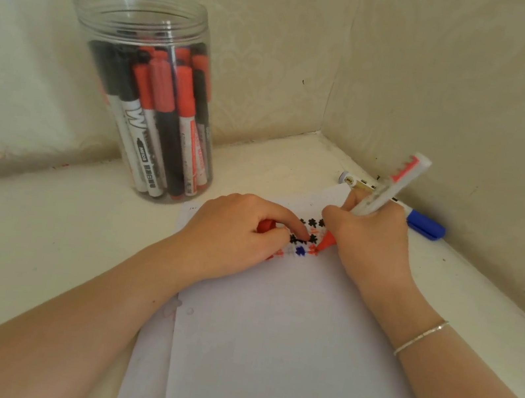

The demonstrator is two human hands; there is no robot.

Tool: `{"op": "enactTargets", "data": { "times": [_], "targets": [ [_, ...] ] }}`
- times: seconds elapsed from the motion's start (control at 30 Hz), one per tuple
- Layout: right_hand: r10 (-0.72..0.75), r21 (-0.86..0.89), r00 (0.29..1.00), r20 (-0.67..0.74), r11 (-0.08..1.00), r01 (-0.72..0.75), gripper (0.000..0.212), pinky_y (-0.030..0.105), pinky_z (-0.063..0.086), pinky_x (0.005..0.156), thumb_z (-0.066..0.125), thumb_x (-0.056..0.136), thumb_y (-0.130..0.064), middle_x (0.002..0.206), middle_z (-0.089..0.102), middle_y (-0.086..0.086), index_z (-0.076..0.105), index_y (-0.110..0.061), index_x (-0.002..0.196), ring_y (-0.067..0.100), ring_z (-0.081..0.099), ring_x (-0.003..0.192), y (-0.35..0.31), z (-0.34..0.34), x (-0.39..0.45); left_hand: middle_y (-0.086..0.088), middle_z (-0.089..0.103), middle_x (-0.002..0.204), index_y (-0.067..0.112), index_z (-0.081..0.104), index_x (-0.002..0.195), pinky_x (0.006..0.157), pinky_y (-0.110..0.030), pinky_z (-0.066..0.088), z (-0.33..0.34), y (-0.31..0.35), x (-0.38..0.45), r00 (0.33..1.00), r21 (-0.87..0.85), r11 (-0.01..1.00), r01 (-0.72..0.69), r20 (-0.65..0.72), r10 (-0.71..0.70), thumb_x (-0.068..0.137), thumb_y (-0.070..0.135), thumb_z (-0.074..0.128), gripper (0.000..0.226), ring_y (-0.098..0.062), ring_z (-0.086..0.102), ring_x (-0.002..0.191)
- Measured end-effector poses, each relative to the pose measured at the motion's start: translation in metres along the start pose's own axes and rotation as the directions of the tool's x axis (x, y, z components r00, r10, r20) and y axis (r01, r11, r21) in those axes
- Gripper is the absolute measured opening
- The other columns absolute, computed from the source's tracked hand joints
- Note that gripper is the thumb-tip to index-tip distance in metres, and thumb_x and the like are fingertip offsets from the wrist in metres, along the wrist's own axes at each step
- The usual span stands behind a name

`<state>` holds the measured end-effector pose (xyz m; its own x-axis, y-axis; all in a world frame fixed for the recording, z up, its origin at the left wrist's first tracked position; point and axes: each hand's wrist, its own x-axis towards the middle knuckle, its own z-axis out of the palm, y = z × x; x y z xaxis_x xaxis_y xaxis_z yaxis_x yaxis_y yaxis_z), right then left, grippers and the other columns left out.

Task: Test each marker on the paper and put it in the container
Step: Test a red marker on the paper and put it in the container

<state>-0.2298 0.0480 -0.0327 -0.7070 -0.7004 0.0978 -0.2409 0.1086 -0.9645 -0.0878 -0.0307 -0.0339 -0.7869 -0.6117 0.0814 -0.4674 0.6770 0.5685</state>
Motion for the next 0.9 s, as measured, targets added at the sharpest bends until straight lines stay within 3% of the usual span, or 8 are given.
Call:
{"op": "enactTargets", "data": {
  "times": [0.1,0.23,0.37,0.5,0.6,0.73,0.83,0.9],
  "targets": [
    [0.026,0.319,0.999,0.033,0.947,-0.035,0.025,0.018,0.038,0.038,0.072,0.079,-0.009,0.056,0.059,0.008,0.051,-0.01,0.066,0.009,0.045,0.036,-0.004,-0.009,0.001,0.008,0.051,0.06,0.042,0.058,0.101,0.058,-0.028,0.042,0.001,-0.002,0.0,1.0,-0.067,0.998,0.003,-0.013,-0.004,0.084,0.027,0.059,0.023,-0.007,0.048,0.057],
    [-0.01,0.666,0.959,0.283,0.722,-0.189,0.014,0.027,0.054,0.062,0.068,0.072,-0.02,0.076,0.07,0.008,0.066,-0.006,0.074,0.02,0.065,0.064,-0.009,-0.014,0.001,0.009,0.043,0.061,0.031,0.044,0.101,0.064,-0.039,0.045,0.001,-0.003,0.0,0.999,-0.121,0.992,0.018,-0.042,-0.023,0.084,0.018,0.06,0.027,-0.011,0.042,0.057],
    [-0.021,0.615,0.944,0.33,0.763,-0.198,0.019,0.028,0.045,0.044,0.053,0.088,-0.008,0.058,0.059,0.012,0.054,-0.003,0.07,0.022,0.053,0.042,-0.01,-0.007,-0.003,0.001,0.064,0.076,0.031,0.041,0.1,0.069,-0.045,0.052,0.0,0.0,-0.001,0.999,-0.137,0.99,0.027,-0.037,-0.032,0.086,0.019,0.058,0.026,-0.021,0.056,0.067],
    [-0.055,0.559,0.952,0.3,0.819,-0.129,0.023,0.027,0.042,0.041,0.055,0.088,0.001,0.056,0.057,0.015,0.048,-0.002,0.066,0.021,0.051,0.039,-0.008,-0.004,-0.004,0.0,0.064,0.076,0.03,0.043,0.098,0.07,-0.045,0.051,-0.001,0.002,-0.002,0.999,-0.106,0.994,0.024,-0.037,-0.028,0.086,0.021,0.057,0.021,-0.021,0.058,0.07],
    [-0.09,0.471,0.937,0.337,0.878,-0.085,0.018,0.027,0.043,0.043,0.068,0.079,-0.006,0.057,0.061,0.015,0.054,0.001,0.07,0.021,0.055,0.043,-0.006,-0.002,-0.007,0.003,0.063,0.073,0.031,0.045,0.094,0.069,-0.041,0.05,-0.001,0.003,-0.003,1.0,-0.054,0.999,0.007,-0.025,-0.008,0.084,0.027,0.058,0.017,-0.018,0.059,0.07],
    [-0.098,0.401,0.881,0.462,0.91,-0.109,0.027,0.026,0.05,0.053,0.076,0.068,-0.02,0.069,0.067,0.016,0.063,0.003,0.077,0.02,0.061,0.057,-0.006,-0.006,-0.006,0.009,0.06,0.07,0.033,0.046,0.087,0.062,-0.036,0.047,-0.001,0.001,-0.006,0.997,-0.096,0.994,-0.058,-0.059,0.053,0.082,0.038,0.047,0.007,-0.012,0.056,0.066],
    [-0.074,0.505,0.843,0.532,0.827,-0.246,0.035,0.03,0.055,0.059,0.066,0.078,-0.032,0.081,0.069,0.021,0.069,0.003,0.082,0.025,0.065,0.064,-0.008,-0.011,-0.004,0.012,0.056,0.066,0.033,0.048,0.085,0.054,-0.025,0.038,0.0,0.0,-0.008,0.982,-0.12,0.982,-0.146,-0.137,0.129,0.086,0.036,0.043,0.006,-0.009,0.05,0.059],
    [-0.062,0.561,0.887,0.458,0.794,-0.235,0.035,0.03,0.053,0.053,0.061,0.078,-0.031,0.078,0.068,0.021,0.068,0.003,0.085,0.026,0.062,0.057,-0.01,-0.011,-0.004,0.012,0.053,0.064,0.031,0.049,0.082,0.051,-0.02,0.032,0.001,0.0,-0.007,0.962,-0.053,0.98,-0.19,-0.21,0.175,0.088,0.037,0.038,0.013,-0.01,0.049,0.057]
  ]
}}
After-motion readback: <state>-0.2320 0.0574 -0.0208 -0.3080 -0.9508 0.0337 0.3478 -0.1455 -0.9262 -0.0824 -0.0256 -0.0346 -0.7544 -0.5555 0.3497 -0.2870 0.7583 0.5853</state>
